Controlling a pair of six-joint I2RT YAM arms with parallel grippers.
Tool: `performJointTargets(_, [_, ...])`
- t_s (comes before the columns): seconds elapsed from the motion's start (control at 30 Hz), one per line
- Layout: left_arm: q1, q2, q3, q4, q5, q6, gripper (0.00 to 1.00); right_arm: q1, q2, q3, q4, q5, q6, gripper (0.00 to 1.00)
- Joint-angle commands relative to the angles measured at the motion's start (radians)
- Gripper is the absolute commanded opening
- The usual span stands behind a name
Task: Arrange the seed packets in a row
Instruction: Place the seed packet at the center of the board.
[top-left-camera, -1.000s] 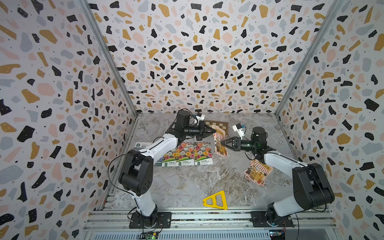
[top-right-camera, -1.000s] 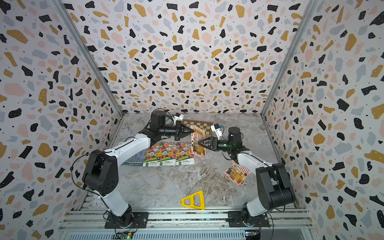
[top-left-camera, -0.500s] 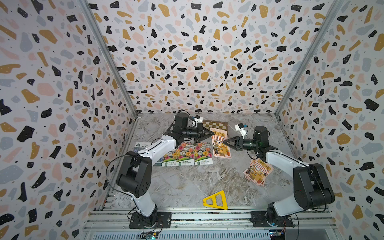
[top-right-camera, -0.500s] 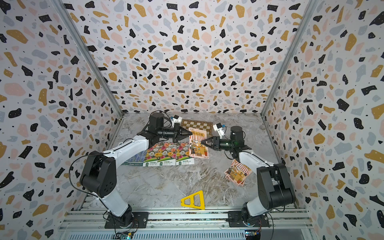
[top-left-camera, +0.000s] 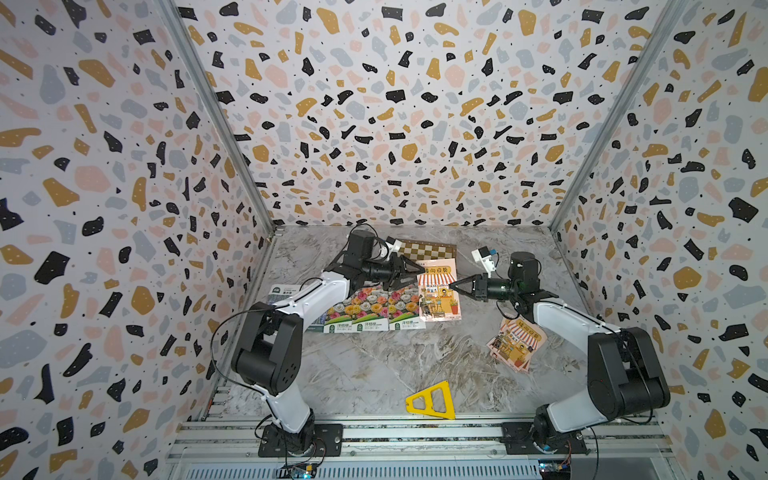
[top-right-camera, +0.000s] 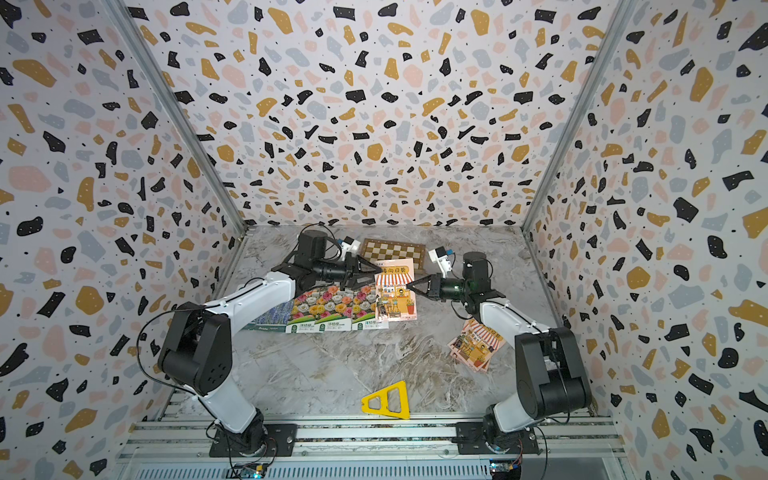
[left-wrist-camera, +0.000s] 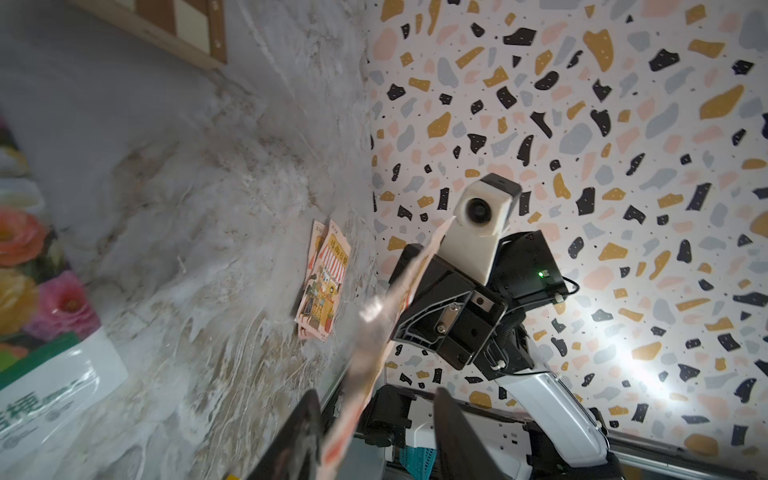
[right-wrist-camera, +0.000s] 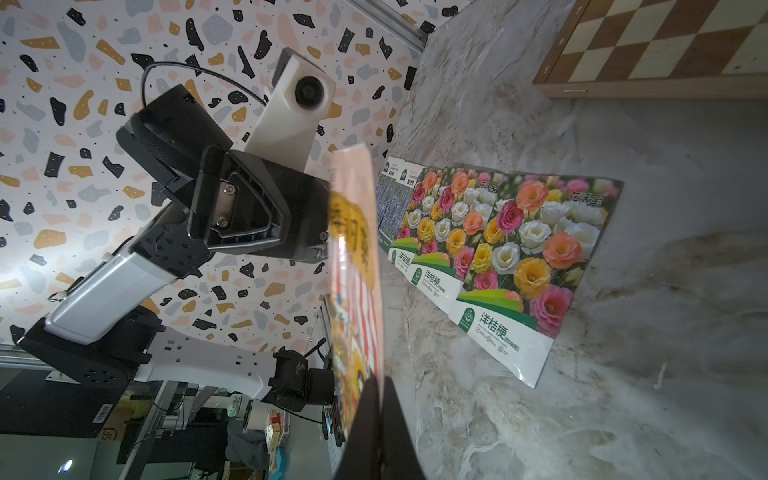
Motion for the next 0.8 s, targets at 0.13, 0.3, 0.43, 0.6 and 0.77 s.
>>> performJointTargets(0.13, [0.075,-0.062,-0.056,-0.340,-0.293,0.320,0.80,0.001,0.126,0.075,-0.098,0.100,-0.108,0.00])
performJointTargets(0.3, [0.126,-0.115,-0.115,-0.392,-0.391,0.395,0.94,0.006,0.248,0.136,-0.076,0.112,-0.087,0.00])
performJointTargets(0.43, [0.140,-0.149,-0.127,-0.429,-0.445,0.441,0.99,0.006,0.338,0.204,-0.102,0.111,-0.086,0.00])
performJointTargets(0.6, [0.143,-0.158,-0.132,-0.441,-0.455,0.457,0.99,0.008,0.423,0.259,-0.134,0.107,-0.086,0.00])
performJointTargets(0.77, [0.144,-0.158,-0.134,-0.442,-0.452,0.464,0.99,0.010,0.467,0.277,-0.154,0.078,-0.093,0.00])
